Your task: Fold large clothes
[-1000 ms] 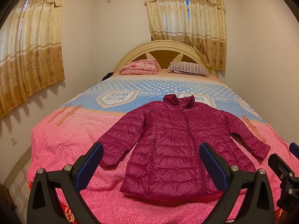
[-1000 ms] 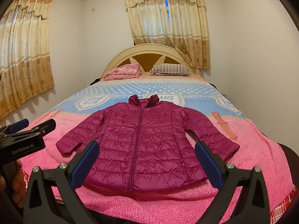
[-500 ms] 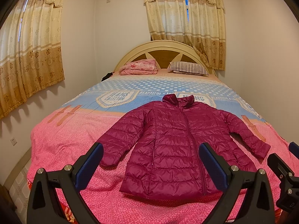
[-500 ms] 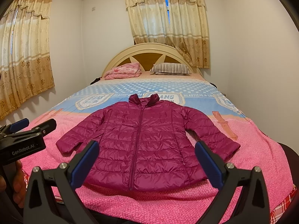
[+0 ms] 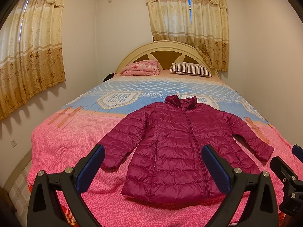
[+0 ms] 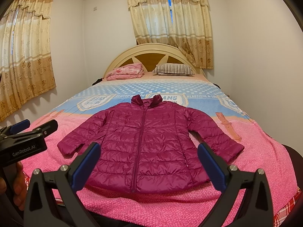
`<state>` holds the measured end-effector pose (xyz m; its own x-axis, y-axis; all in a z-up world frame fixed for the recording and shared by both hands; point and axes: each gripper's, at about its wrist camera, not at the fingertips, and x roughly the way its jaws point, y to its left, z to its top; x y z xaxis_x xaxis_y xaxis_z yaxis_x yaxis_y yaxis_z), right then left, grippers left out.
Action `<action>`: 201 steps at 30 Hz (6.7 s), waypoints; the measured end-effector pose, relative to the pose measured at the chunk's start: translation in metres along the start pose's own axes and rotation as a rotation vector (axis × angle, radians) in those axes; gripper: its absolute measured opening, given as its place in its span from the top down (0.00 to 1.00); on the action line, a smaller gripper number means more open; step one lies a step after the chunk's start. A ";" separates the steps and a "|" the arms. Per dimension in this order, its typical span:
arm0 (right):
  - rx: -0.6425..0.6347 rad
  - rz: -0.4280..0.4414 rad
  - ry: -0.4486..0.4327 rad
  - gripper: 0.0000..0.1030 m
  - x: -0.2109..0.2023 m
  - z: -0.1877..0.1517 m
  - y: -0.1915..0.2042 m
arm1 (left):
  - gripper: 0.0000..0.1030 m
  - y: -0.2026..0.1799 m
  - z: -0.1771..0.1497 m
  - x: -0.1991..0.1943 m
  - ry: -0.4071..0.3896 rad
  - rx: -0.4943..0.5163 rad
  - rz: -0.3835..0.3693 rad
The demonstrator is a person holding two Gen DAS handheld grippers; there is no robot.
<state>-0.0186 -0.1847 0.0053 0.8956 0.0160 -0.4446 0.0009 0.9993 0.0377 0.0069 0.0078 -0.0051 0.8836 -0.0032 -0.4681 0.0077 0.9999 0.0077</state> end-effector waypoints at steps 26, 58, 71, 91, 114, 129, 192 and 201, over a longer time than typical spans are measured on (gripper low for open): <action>0.034 -0.045 0.055 0.00 0.036 -0.012 -0.025 | 0.01 -0.002 -0.011 0.045 0.027 0.056 0.029; 0.450 -0.310 0.419 0.82 0.205 -0.055 -0.279 | 0.01 0.004 0.014 0.319 0.278 0.144 0.175; 0.199 -0.381 0.271 0.87 0.243 0.037 -0.263 | 0.01 0.022 0.042 0.369 0.281 0.112 0.227; -0.173 -0.091 0.242 0.88 0.345 0.077 -0.048 | 0.01 0.060 0.056 0.406 0.291 0.029 0.254; -0.240 0.025 0.359 0.76 0.426 0.033 0.056 | 0.01 0.087 0.015 0.442 0.352 0.028 0.276; -0.237 0.205 0.274 0.38 0.383 0.049 0.086 | 0.01 0.106 0.026 0.418 0.314 -0.044 0.366; 0.060 -0.232 0.407 0.54 0.471 0.025 -0.161 | 0.01 -0.113 0.035 0.508 0.345 0.163 0.272; 0.006 -0.256 0.393 0.31 0.451 0.040 -0.165 | 0.01 -0.066 0.072 0.459 0.337 0.073 0.200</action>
<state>0.4029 -0.3434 -0.1657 0.6295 -0.2178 -0.7458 0.2034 0.9726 -0.1124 0.4455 -0.0609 -0.1565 0.6681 0.2071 -0.7147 -0.1050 0.9771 0.1850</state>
